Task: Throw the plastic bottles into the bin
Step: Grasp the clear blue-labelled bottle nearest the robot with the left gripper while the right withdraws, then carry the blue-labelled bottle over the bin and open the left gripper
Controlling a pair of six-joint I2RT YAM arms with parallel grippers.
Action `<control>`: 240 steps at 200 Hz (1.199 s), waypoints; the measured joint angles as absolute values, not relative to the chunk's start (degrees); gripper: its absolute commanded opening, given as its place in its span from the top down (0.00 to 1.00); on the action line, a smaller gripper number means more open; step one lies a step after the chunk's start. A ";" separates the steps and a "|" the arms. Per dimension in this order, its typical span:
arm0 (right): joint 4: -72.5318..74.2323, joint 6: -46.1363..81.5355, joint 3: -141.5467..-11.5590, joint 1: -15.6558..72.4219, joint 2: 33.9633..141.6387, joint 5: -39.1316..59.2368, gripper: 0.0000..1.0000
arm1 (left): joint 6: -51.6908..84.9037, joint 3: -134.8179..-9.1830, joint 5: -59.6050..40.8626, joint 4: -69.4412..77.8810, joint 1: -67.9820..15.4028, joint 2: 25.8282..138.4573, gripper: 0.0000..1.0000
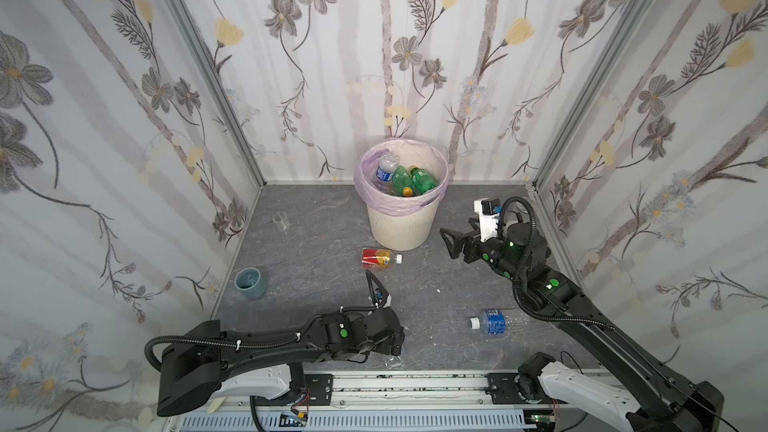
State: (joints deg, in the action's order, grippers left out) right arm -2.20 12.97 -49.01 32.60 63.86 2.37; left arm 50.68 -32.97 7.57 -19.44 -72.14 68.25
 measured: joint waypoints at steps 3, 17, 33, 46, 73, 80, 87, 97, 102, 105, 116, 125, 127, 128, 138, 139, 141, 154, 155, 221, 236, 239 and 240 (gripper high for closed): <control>-2.11 12.97 -48.82 32.58 63.66 2.37 0.00 | 51.00 -33.21 7.77 -19.35 -72.42 68.97 0.13; -1.93 12.97 -48.10 32.56 62.96 2.31 0.00 | 51.51 -34.13 8.32 -18.90 -73.14 71.83 0.18; -1.83 12.97 -47.18 32.53 62.19 2.11 0.00 | 51.62 -35.05 9.13 -18.15 -73.32 75.09 0.30; -1.63 12.99 -46.35 32.51 61.54 1.63 0.00 | 51.64 -35.42 9.74 -17.41 -73.36 76.69 0.38; -1.61 13.43 -44.25 32.49 59.59 1.10 0.00 | 51.35 -35.86 10.39 -15.79 -73.41 77.76 0.43; -1.78 13.45 -43.90 32.45 58.98 1.10 0.00 | 51.13 -35.86 10.59 -15.68 -73.41 77.76 0.46; -0.95 13.54 -43.05 32.38 58.39 1.04 0.00 | 51.07 -35.86 10.83 -15.68 -73.41 77.71 0.49; -0.78 14.02 -41.89 32.38 57.58 0.91 0.00 | 50.89 -35.86 11.31 -15.68 -73.38 77.54 0.53; -0.84 14.04 -41.43 32.36 57.34 0.86 0.00 | 50.70 -35.86 11.62 -15.68 -73.38 77.32 0.55; -0.91 14.04 -41.28 32.34 57.28 0.84 0.00 | 50.65 -35.86 11.79 -15.68 -73.38 77.19 0.55; -1.34 14.06 -40.88 32.29 56.80 0.49 0.00 | 50.13 -35.86 12.49 -15.68 -73.34 76.40 0.58; -1.56 14.09 -40.71 32.29 56.34 -0.01 0.00 | 49.82 -35.86 13.10 -15.68 -73.32 75.57 0.59; -1.58 14.09 -40.69 32.29 56.25 0.01 0.00 | 49.78 -35.86 13.28 -15.68 -73.30 75.35 0.59; -1.58 14.09 -40.69 32.29 56.23 -0.01 0.00 | 49.76 -35.86 13.34 -15.68 -73.28 75.26 0.59; -1.72 14.09 -40.58 32.29 55.83 -0.38 0.00 | 49.50 -35.86 13.96 -15.68 -73.12 74.02 0.59; -1.76 14.09 -40.58 32.29 55.81 -0.38 0.00 | 49.50 -35.86 14.04 -15.68 -73.10 73.82 0.59; -1.80 14.09 -40.56 32.29 55.77 -0.38 0.00 | 49.50 -35.86 14.17 -15.68 -73.06 73.49 0.59; -2.04 14.09 -40.42 32.23 55.44 -0.43 0.00 | 49.17 -35.75 15.03 -15.70 -72.84 70.94 0.59; -2.04 14.09 -40.42 32.23 55.42 -0.43 0.00 | 49.10 -35.75 15.07 -15.73 -72.84 70.76 0.59; -2.26 14.50 -37.28 32.18 55.11 -2.74 0.01 | 38.98 -38.94 28.23 -16.10 -71.94 50.50 0.58; -2.44 14.55 -36.62 32.18 55.27 -3.20 0.01 | 35.88 -40.82 33.85 -16.14 -71.85 45.82 0.59; -2.48 14.57 -36.58 32.18 55.37 -3.25 0.02 | 35.24 -41.25 34.98 -16.12 -71.83 45.01 0.59; -2.48 14.61 -36.56 32.18 55.44 -3.27 0.02 | 35.09 -41.34 35.29 -16.10 -71.81 44.84 0.59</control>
